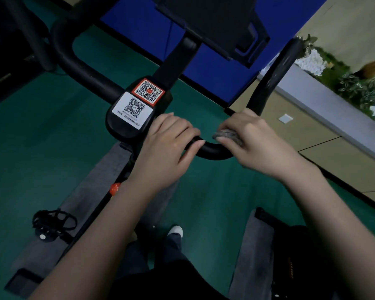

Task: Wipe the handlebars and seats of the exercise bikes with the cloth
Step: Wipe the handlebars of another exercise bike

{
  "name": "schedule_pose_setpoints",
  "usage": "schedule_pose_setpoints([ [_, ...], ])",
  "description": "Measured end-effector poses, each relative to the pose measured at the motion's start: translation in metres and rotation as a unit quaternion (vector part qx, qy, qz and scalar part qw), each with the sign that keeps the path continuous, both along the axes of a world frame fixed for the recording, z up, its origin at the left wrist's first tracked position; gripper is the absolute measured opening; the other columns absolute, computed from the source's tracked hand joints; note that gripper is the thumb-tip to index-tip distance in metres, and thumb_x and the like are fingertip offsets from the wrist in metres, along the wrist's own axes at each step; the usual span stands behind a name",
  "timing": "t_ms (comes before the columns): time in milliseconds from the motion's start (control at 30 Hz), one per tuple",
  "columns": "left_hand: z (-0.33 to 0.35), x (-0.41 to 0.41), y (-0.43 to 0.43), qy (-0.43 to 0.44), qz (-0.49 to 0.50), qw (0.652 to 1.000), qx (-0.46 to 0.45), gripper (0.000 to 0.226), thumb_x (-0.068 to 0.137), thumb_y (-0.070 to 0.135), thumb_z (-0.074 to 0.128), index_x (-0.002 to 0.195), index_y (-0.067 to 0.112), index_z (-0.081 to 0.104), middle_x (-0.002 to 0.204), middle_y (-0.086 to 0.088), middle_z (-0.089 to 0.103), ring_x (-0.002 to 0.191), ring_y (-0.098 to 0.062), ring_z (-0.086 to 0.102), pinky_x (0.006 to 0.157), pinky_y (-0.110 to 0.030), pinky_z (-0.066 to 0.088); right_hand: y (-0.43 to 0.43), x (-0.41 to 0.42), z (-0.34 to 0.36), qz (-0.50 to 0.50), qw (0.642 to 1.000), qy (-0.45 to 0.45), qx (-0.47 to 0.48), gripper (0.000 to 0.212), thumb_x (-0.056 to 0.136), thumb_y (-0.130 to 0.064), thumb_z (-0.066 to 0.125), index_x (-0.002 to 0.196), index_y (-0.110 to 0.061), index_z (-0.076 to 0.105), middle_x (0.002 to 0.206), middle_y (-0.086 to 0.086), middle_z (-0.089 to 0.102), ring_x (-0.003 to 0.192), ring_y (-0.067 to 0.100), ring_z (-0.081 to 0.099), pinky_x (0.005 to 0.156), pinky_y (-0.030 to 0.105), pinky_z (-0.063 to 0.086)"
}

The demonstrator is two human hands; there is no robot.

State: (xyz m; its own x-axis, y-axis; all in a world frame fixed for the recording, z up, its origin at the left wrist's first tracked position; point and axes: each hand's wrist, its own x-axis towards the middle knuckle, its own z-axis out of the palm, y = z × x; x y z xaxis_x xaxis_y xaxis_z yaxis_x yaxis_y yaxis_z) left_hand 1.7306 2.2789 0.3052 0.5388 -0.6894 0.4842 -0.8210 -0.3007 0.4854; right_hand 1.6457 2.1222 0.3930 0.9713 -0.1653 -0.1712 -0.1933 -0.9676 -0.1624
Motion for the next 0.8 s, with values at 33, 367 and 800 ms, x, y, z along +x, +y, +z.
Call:
schedule_pose_setpoints([
  [33, 0.0, 0.0, 0.0, -0.002, 0.001, 1.0, 0.001, 0.027, 0.096, 0.029, 0.05, 0.098, 0.01, 0.068, 0.093, -0.002, 0.063, 0.094, -0.023, 0.057, 0.106, -0.033, 0.028, 0.001, -0.007, -0.003, -0.018, 0.999, -0.029, 0.02, 0.024, 0.095, -0.027, 0.052, 0.107, -0.01, 0.065, 0.099, 0.003, 0.062, 0.102, 0.021, 0.047, 0.092, 0.035, 0.039],
  [367, -0.004, -0.001, -0.003, -0.009, 0.008, 1.0, -0.006, 0.025, 0.097, 0.028, 0.049, 0.098, 0.012, 0.067, 0.093, 0.0, 0.062, 0.095, -0.021, 0.056, 0.108, -0.03, 0.023, 0.016, -0.044, -0.065, -0.212, 0.872, -0.424, 0.124, 0.024, 0.089, 0.003, 0.059, 0.11, -0.004, 0.069, 0.123, 0.017, 0.055, 0.113, 0.023, 0.053, 0.1, 0.025, 0.04],
  [800, -0.008, -0.002, -0.006, -0.022, 0.02, 1.0, 0.006, 0.026, 0.098, 0.027, 0.045, 0.098, 0.012, 0.067, 0.095, 0.001, 0.061, 0.097, -0.018, 0.053, 0.11, -0.03, 0.02, 0.058, -0.031, -0.092, -0.409, 0.679, -0.563, 0.234, 0.026, 0.09, 0.001, 0.058, 0.113, -0.007, 0.065, 0.107, 0.012, 0.054, 0.101, 0.002, 0.054, 0.088, 0.014, 0.043],
])
